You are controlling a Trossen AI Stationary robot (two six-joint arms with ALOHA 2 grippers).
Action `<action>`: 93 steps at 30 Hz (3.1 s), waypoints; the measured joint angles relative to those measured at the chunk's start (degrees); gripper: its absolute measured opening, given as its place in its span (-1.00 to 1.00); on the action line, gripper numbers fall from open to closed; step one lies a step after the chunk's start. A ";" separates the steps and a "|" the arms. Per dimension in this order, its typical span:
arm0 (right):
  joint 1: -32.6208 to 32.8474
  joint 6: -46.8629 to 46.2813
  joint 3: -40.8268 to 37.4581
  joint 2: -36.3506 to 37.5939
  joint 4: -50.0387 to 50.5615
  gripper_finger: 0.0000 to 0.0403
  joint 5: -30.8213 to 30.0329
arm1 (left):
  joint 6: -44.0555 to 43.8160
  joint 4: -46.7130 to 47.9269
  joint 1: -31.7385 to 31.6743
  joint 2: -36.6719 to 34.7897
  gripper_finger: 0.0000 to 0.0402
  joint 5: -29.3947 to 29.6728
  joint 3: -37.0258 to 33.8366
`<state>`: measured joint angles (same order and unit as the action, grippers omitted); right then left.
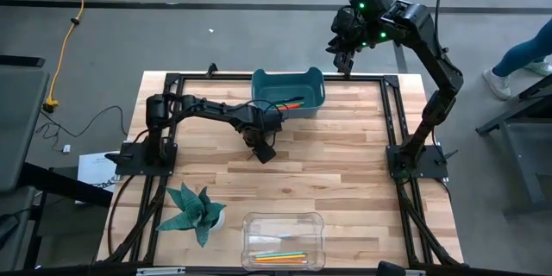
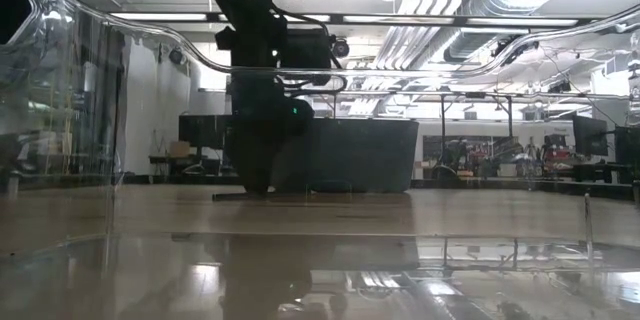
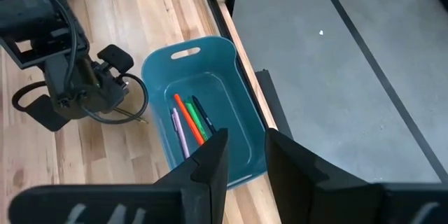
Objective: Sort pens & pencils
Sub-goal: Put the black pencil into the transparent bin
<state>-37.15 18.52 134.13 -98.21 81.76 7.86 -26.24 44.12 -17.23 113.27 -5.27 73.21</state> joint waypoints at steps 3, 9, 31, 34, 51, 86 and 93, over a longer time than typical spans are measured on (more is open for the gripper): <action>0.02 0.00 0.00 0.00 -0.04 -0.58 0.02 | 0.00 0.05 0.00 0.02 -0.48 0.39 0.00; 0.02 0.02 0.00 0.00 -0.13 -0.58 0.14 | -0.10 0.56 0.04 0.07 -0.48 1.25 0.02; 0.01 0.02 0.00 0.00 -0.17 -0.58 0.17 | -0.49 1.02 0.07 0.16 -0.52 1.88 0.21; 0.00 0.02 0.00 0.00 -0.17 -0.58 0.17 | 0.89 2.99 0.07 0.46 -0.60 3.39 1.59; 0.02 0.02 0.00 0.00 -0.17 -0.58 2.05 | 4.11 3.99 0.00 0.35 -0.76 3.39 4.76; 0.02 0.35 0.00 0.00 -0.20 -0.58 2.23 | 1.31 2.40 5.73 0.22 -0.56 3.94 4.81; 0.02 0.17 0.00 0.00 -0.20 -0.58 2.23 | 1.14 1.92 6.15 2.70 -0.56 1.63 4.87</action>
<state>-37.12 18.70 134.13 -98.21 81.56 10.09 -25.10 46.04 -11.08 115.97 -3.65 78.08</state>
